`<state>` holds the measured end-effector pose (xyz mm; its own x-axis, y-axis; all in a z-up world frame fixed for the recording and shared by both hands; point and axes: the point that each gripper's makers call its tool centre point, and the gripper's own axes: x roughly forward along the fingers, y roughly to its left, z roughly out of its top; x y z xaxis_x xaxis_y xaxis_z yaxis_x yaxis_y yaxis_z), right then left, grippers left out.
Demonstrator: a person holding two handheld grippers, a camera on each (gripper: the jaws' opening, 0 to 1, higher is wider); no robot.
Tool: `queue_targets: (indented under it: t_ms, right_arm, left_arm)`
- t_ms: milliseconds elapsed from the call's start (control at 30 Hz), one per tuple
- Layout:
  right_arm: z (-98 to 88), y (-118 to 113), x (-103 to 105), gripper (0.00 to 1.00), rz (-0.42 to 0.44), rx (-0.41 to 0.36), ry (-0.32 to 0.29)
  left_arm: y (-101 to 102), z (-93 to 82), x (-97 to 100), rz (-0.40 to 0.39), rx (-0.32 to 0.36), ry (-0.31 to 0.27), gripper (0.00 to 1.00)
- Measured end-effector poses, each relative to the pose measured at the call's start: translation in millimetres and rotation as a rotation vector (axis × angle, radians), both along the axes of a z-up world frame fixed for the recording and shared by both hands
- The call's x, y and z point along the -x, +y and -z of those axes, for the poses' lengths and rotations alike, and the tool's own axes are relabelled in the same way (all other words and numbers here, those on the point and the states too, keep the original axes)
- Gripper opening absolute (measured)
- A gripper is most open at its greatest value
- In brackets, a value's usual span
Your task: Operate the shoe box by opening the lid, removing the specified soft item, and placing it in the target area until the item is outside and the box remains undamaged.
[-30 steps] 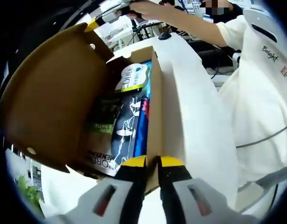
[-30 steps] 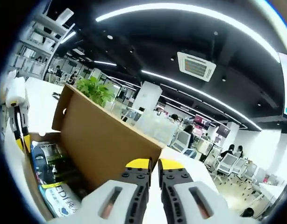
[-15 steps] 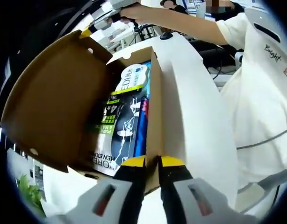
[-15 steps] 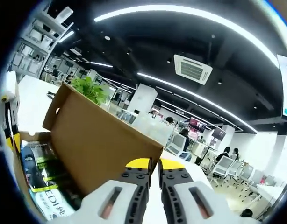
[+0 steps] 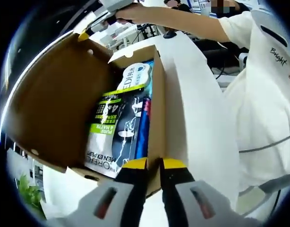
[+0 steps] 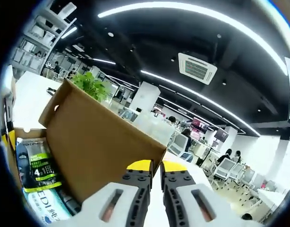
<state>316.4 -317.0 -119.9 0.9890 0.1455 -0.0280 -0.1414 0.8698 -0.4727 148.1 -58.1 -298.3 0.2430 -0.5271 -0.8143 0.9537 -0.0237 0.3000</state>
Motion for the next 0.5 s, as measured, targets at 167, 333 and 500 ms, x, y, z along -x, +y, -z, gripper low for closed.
queue_targets:
  t_ms: [167, 333, 500]
  right_arm:
    - [3.4, -1.6, -9.8, 0.04, -0.011, -0.012, 0.035]
    - [5.4, 0.1, -11.5, 0.05, -0.028, -0.014, 0.063]
    - [8.4, 1.3, -8.1, 0.05, -0.018, -0.004, 0.064]
  left_arm:
    - [0.2, 1.1, 0.0, -0.036, -0.016, 0.117, 0.05]
    - [0.0, 2.7, 3.0, 0.009, -0.037, 0.206, 0.02]
    - [-0.1, 3.0, 3.3, 0.02, -0.042, 0.172, 0.02]
